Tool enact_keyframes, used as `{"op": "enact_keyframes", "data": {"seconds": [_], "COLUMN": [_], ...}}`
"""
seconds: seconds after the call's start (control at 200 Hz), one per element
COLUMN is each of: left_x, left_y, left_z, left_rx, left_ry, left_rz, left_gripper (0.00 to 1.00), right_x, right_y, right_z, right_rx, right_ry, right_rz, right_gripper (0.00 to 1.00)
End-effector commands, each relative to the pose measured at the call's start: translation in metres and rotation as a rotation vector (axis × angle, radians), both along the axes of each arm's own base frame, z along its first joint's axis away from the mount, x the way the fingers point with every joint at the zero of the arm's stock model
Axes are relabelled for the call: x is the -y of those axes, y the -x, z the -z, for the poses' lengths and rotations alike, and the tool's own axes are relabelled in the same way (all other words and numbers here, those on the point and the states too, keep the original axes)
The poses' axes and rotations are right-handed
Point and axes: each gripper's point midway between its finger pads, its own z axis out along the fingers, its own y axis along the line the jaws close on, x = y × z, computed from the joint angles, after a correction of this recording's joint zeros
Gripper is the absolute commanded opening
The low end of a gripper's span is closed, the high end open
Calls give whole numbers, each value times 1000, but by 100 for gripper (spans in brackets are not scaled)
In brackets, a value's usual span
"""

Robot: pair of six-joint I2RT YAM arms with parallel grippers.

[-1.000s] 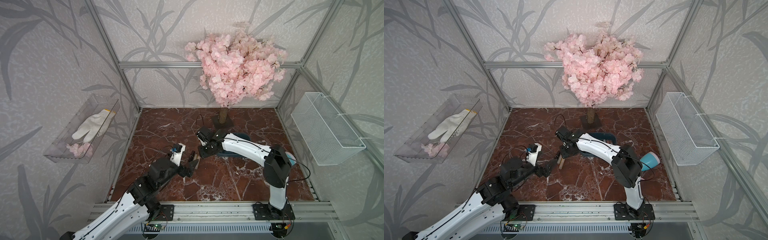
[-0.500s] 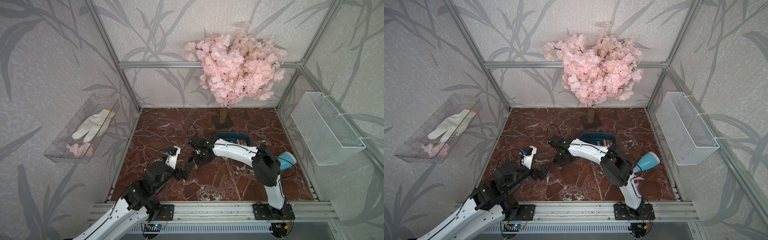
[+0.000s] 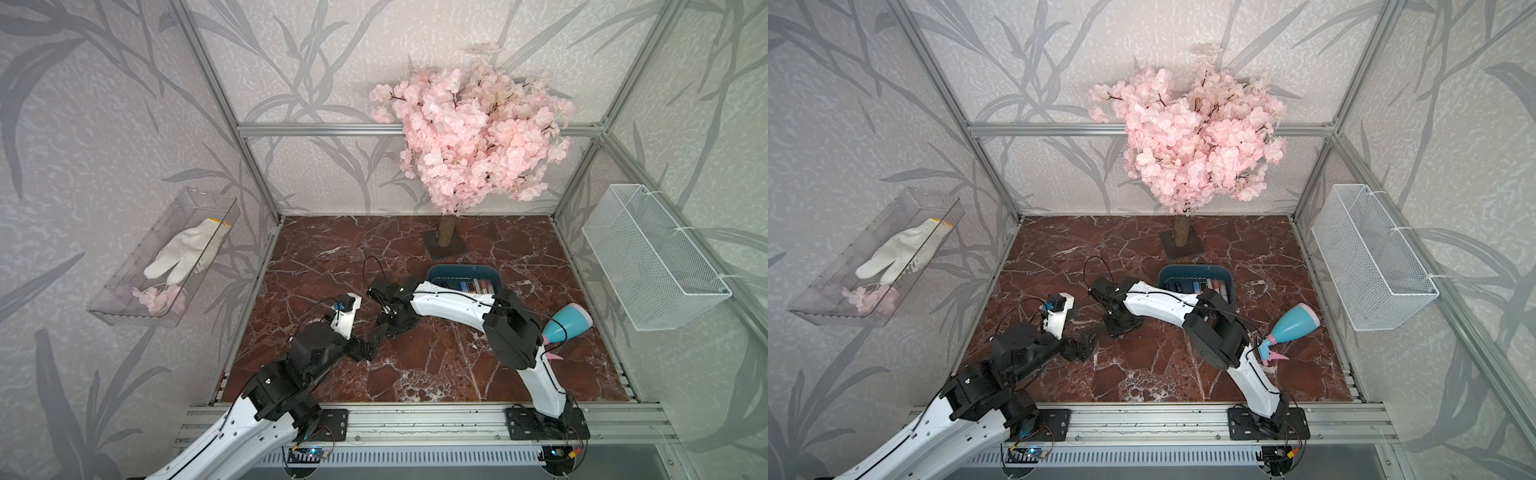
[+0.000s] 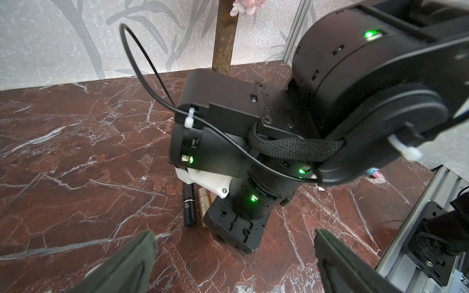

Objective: Put the lipstick into the storage box
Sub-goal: Pick up the lipstick at the center of the board.

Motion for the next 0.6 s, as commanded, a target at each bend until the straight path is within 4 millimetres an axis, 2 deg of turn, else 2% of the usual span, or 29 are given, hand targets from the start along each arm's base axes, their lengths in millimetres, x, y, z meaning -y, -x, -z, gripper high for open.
{"op": "enact_keyframes", "data": {"seconds": [0.0, 0.4, 0.595], "left_x": [-3, -4, -2], "left_y": [-1, -3, -5], "left_z": [-1, -1, -3], "left_rx": [15, 37, 48], "left_ry": [-18, -33, -15], "left_rz": [-3, -10, -13], "left_gripper": [100, 100, 100], "right_x": [1, 13, 28], "right_y": [1, -1, -3], "right_z": [4, 21, 25], "right_rx": [-9, -14, -19], "right_ry": [34, 120, 151], "right_rz": [9, -10, 7], "right_gripper": [50, 50, 50]}}
